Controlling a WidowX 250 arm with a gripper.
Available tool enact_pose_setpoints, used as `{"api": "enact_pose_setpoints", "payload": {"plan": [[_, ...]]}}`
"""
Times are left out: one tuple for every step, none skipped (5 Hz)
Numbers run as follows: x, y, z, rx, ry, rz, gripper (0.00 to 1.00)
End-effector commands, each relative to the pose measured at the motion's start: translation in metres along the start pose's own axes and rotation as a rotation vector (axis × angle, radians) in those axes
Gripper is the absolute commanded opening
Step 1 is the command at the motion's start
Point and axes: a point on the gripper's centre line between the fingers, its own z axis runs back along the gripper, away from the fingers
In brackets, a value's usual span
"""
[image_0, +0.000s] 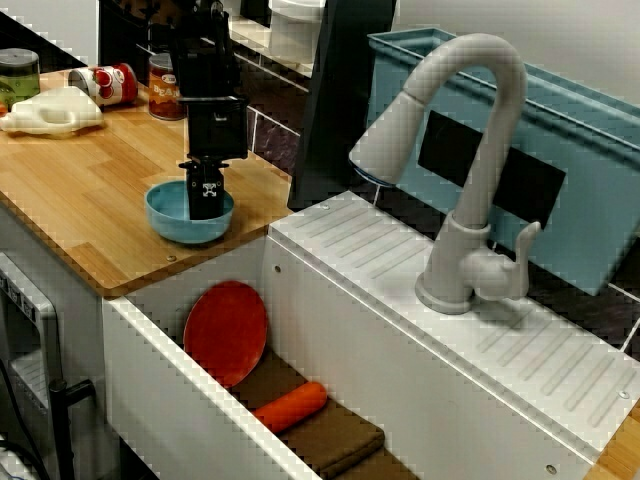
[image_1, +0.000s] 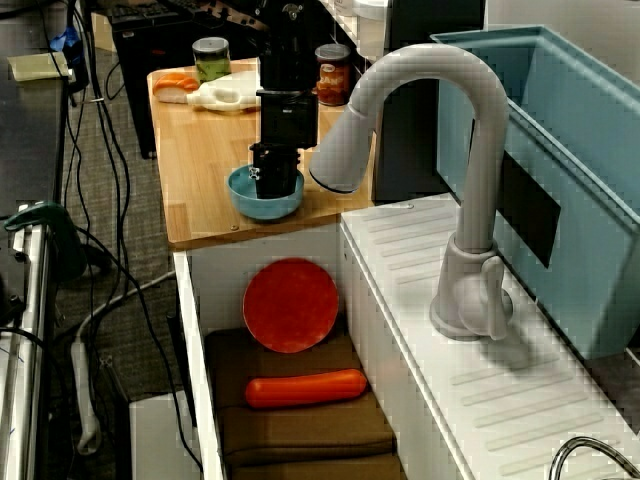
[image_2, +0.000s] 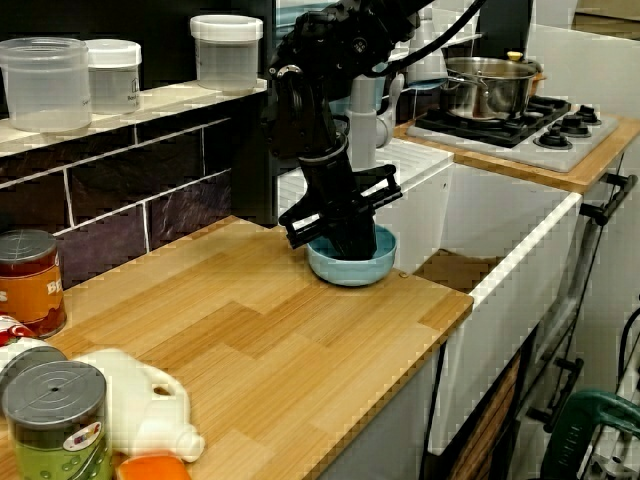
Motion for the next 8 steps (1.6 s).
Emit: {"api": "enact_pose_setpoints", "payload": {"plan": [[0.000,-0.021,0.000,0.021,0.011,-0.063,0.00],[0.002,-0.024,0.000,0.011,0.020,-0.071,0.00],[0.002,-0.026,0.000,0.008,0.016,-0.078,0.00],[0.002,-0.029,-0.002,0.005,0.017,-0.090,0.00],[0.002,-0.029,0.000,0.001,-0.007,-0.080,0.00],[0.004,-0.025,0.004,-0.070,-0.006,-0.083,0.00],[0.003,-0.021,0.009,-0.095,-0.015,-0.089,0.00],[0.004,-0.021,0.010,-0.102,-0.022,-0.091,0.00]]}}
